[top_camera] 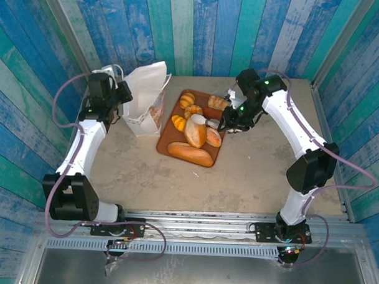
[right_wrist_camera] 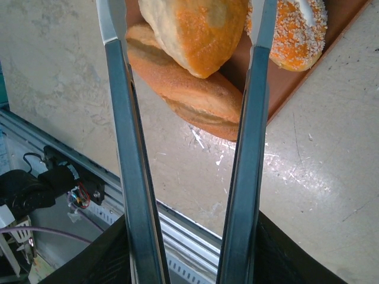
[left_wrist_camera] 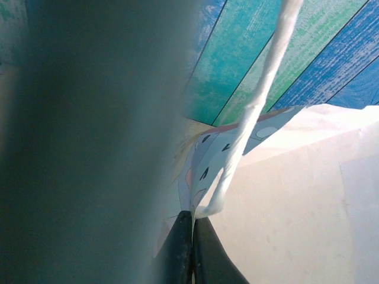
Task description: Take the fake bread out of the paper bag
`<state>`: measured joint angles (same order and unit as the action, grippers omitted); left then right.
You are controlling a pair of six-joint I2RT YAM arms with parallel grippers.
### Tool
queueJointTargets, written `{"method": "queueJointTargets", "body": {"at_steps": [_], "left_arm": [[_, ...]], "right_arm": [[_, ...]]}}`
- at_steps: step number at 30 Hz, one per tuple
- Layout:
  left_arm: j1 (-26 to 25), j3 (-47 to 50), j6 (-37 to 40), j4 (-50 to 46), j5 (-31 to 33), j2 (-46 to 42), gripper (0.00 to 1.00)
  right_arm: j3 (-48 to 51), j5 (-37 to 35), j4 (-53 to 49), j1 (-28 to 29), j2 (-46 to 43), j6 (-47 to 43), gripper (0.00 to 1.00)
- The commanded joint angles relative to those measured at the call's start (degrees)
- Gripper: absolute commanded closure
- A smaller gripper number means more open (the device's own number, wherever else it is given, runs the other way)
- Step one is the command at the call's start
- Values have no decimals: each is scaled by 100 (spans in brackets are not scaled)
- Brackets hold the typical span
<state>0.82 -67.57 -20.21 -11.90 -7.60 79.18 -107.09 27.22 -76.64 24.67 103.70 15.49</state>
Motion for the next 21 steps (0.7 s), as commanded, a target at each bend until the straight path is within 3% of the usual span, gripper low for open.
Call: {"method": "queueJointTargets", "body": {"at_steps": [1, 6, 9, 12, 21], "left_arm": [[32, -160, 29, -14, -4, 179, 95], [32, -167, 12, -10, 14, 168, 94], [32, -198, 23, -47, 64, 168, 84], [32, -254, 62, -90, 102, 180, 83], [32, -789, 241, -661, 194, 539, 80]], "right_arm": [[83, 30, -17, -14, -257, 25, 53], [-18, -119, -31, -25, -401, 33, 55], [-67, -308, -35, -47, -563, 64, 58], [29, -467, 14, -132, -815, 107, 60], [1532, -1044, 1060, -700, -2062, 322, 65]]}}
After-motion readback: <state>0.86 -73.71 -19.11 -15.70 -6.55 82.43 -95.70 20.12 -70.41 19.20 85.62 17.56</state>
